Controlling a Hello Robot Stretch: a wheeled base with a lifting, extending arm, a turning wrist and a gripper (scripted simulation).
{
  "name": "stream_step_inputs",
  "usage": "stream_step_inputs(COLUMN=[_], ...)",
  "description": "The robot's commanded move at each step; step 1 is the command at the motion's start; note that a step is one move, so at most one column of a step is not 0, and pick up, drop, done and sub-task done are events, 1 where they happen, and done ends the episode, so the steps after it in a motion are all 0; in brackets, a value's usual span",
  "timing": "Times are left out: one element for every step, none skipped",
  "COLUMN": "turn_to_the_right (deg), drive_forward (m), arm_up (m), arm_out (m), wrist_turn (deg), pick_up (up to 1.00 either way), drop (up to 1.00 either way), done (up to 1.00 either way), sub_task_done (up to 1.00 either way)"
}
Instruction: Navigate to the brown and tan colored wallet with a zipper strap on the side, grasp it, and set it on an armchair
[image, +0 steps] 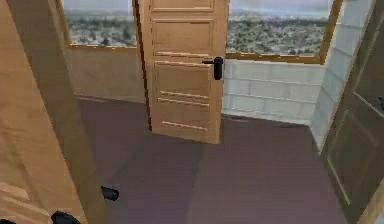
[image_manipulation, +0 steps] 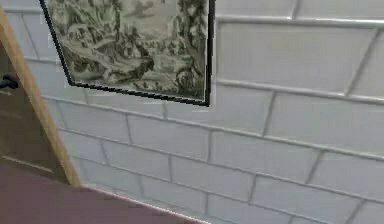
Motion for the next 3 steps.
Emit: stream_step_inputs(turn_to_the_right=[30.0, 0.0, -45.0], drive_forward=[0.00, 0.55, 0.00], arm_up=[0.00, 0.00, 0.00], arm_out=[0.00, 0.00, 0.00], wrist_turn=[0.0, 0.0, 0.0], pick_up=[0.00, 0.00, 0.00], drop=[0.00, 0.00, 0.00], done=[0.00, 0.00, 0.00], sub_task_done=[0.00, 0.00, 0.00])
